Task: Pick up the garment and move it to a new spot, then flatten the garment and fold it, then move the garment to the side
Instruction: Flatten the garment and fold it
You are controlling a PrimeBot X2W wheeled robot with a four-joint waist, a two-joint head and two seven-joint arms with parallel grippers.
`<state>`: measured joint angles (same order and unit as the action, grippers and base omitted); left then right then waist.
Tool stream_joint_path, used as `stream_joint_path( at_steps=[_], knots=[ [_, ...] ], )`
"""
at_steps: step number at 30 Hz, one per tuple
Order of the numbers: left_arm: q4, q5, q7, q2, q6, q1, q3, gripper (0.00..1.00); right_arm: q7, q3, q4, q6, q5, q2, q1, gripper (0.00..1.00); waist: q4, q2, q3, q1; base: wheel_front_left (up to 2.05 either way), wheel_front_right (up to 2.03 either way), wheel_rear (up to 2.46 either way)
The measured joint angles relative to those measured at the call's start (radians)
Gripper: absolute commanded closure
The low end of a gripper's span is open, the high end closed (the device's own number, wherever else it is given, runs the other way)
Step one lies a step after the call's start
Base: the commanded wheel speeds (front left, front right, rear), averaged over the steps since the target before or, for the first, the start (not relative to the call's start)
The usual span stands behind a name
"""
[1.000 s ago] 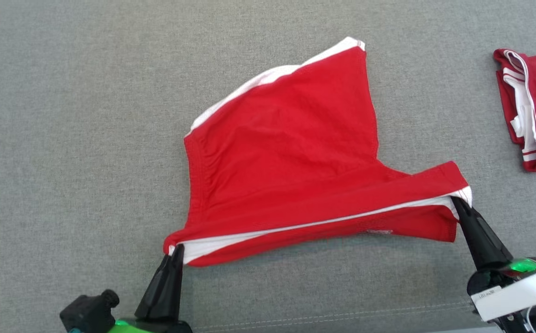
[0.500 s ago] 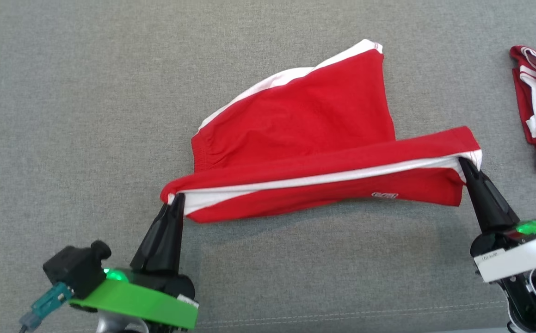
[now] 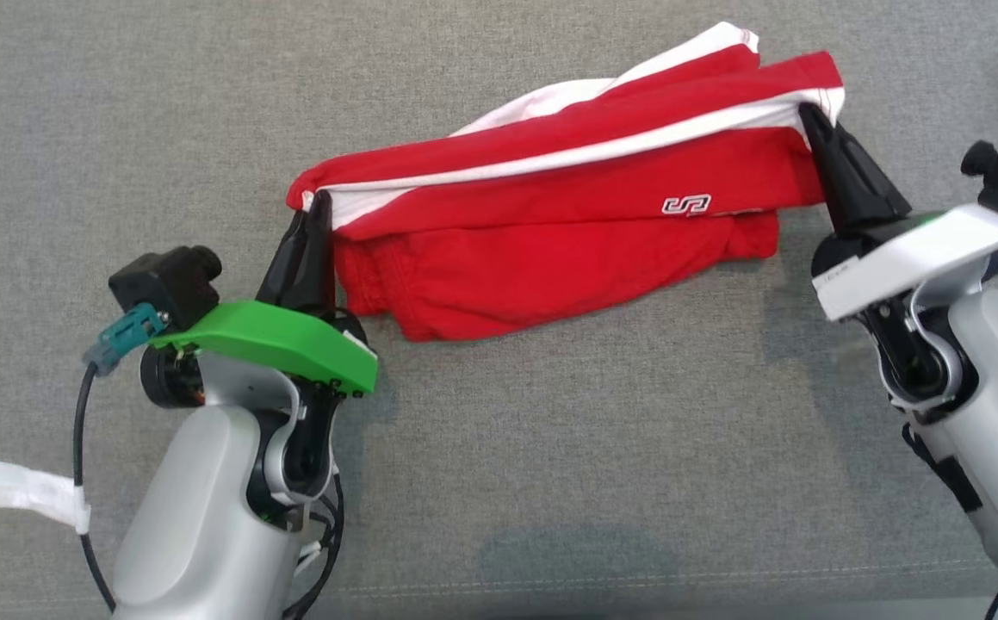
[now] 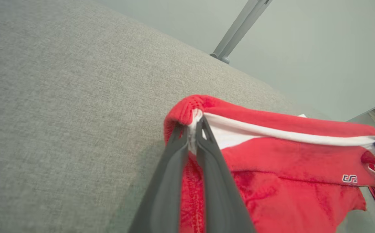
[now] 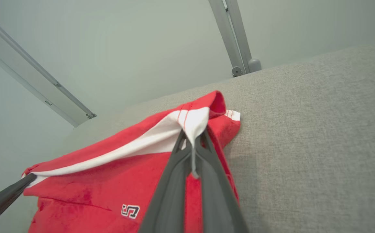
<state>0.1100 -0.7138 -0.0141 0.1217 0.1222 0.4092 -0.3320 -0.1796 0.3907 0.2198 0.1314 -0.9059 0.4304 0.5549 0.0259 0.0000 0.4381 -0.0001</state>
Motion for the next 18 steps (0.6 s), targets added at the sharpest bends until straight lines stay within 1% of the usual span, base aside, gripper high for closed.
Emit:
stream_joint_path(
  at_steps=[6, 11, 12, 13, 14, 15, 16, 17, 18],
  knots=[
    [0.172, -0.011, -0.014, -0.026, -0.029, 0.117, -0.017, 1.00, 0.016, -0.032, 0.182, 0.000, 0.047, -0.055, 0.146, 1.00, 0.017, 0.0000, 0.022, 0.0000, 0.00, 0.00, 0.00],
    [0.265, -0.011, -0.026, -0.044, -0.044, 0.187, -0.037, 1.00, 0.024, -0.044, 0.295, 0.000, 0.086, -0.092, 0.224, 1.00, 0.031, 0.0000, 0.032, 0.0000, 0.00, 0.00, 0.00],
    [0.280, -0.011, -0.029, -0.046, -0.044, 0.197, -0.040, 1.00, 0.025, -0.037, 0.310, 0.000, 0.096, -0.100, 0.235, 0.95, 0.033, 0.0000, 0.033, 0.0000, 0.00, 0.00, 0.00],
    [0.295, -0.012, -0.031, -0.048, -0.044, 0.204, -0.042, 1.00, 0.026, -0.031, 0.327, 0.000, 0.104, -0.106, 0.244, 0.78, 0.035, 0.0000, 0.033, 0.0000, 0.00, 0.00, 0.00],
    [0.311, -0.013, -0.032, -0.049, -0.044, 0.211, -0.044, 1.00, 0.026, -0.024, 0.341, 0.000, 0.111, -0.110, 0.252, 0.67, 0.036, 0.0000, 0.034, 0.0000, 0.00, 0.00, 0.00],
    [0.324, -0.015, -0.032, -0.050, -0.044, 0.216, -0.047, 0.97, 0.023, -0.021, 0.356, 0.000, 0.114, -0.114, 0.258, 0.52, 0.037, 0.0000, 0.034, 0.0000, 0.00, 0.00, 0.00],
    [0.336, -0.016, -0.033, -0.051, -0.044, 0.221, -0.049, 0.79, 0.012, -0.016, 0.368, 0.000, 0.126, -0.117, 0.263, 0.00, 0.037, 0.0000, 0.033, 0.0000, 0.00, 0.00, 0.00],
    [0.348, -0.018, -0.035, -0.053, -0.048, 0.225, -0.051, 0.55, 0.004, -0.015, 0.380, 0.000, 0.130, -0.119, 0.268, 0.00, 0.038, 0.0000, 0.033, 0.0000, 0.00, 0.00, 0.00],
    [0.356, -0.022, -0.036, -0.054, -0.048, 0.226, -0.054, 0.00, -0.003, -0.013, 0.389, 0.000, 0.131, -0.122, 0.271, 0.00, 0.038, 0.0000, 0.031, 0.0000, 0.00, 0.00, 0.00]
  ],
)
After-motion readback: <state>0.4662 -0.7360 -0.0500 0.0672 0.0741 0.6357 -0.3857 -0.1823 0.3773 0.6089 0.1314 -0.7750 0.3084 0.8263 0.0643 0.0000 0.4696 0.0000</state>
